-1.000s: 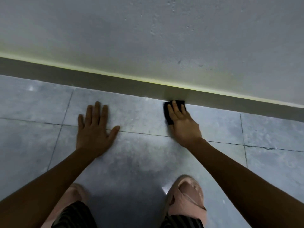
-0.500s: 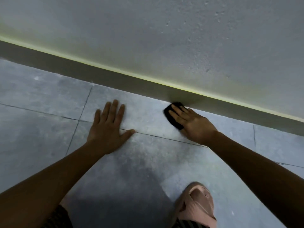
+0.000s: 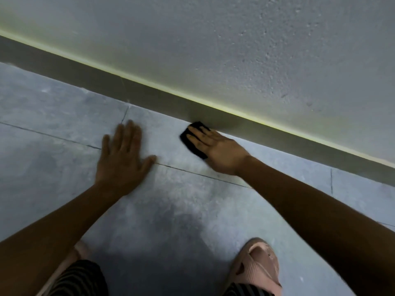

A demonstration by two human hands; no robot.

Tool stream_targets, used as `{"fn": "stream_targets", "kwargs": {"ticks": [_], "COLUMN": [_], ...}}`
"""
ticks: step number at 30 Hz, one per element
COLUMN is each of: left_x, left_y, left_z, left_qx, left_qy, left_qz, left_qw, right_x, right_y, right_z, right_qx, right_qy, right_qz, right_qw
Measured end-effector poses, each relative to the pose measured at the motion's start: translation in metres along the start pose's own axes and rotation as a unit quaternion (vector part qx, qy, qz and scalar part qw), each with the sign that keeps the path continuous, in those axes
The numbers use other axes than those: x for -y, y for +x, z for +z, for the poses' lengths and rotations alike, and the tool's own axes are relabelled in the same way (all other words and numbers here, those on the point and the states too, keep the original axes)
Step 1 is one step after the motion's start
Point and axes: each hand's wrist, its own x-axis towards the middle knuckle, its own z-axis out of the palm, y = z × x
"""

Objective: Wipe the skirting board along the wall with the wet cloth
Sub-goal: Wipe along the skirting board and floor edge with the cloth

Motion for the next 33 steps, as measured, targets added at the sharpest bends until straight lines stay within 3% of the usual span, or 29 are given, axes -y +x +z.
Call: {"fn": "stream_targets", "kwargs": {"ticks": [5,10,17,22,27,33], "left_x": [0.073,0.074,0.077,0.081,0.091,0.105], "left_y": [-0.011,-0.02,-0.019,-0.02,-0.017,-0.015], "left_z": [-0.019,-0.013,-0.01,-0.01,-0.011,-0.011], "left_qx": [-0.023,0.004,-0.001,0.0,-0.004,-0.003], "left_qy": [0.022,-0.015,-0.026,-0.032,-0.01,-0.004], "left_qz": [-0.112,-0.175,-0.17,-0.168,-0.17,-0.172], "left_qw": [0.993,0.984,0.985,0.985,0.985,0.985], "right_x": [-0.027,0.009,0.047,0.023,0.016,0.076], "right_y": [-0.058,-0.023,0.097,0.074,0.061,0.144], "right_z": [-0.003,0.001,-0.018,-0.042,-0.032,-0.03], "right_qx": [0.0,0.017,0.055,0.164,0.104,0.018], "right_qy": [-0.017,0.031,-0.01,-0.088,-0.08,0.019], "right_qz": [0.03,0.1,-0.008,-0.039,-0.04,-0.017], "right_qw": [0.999,0.994,0.998,0.982,0.991,1.0]}}
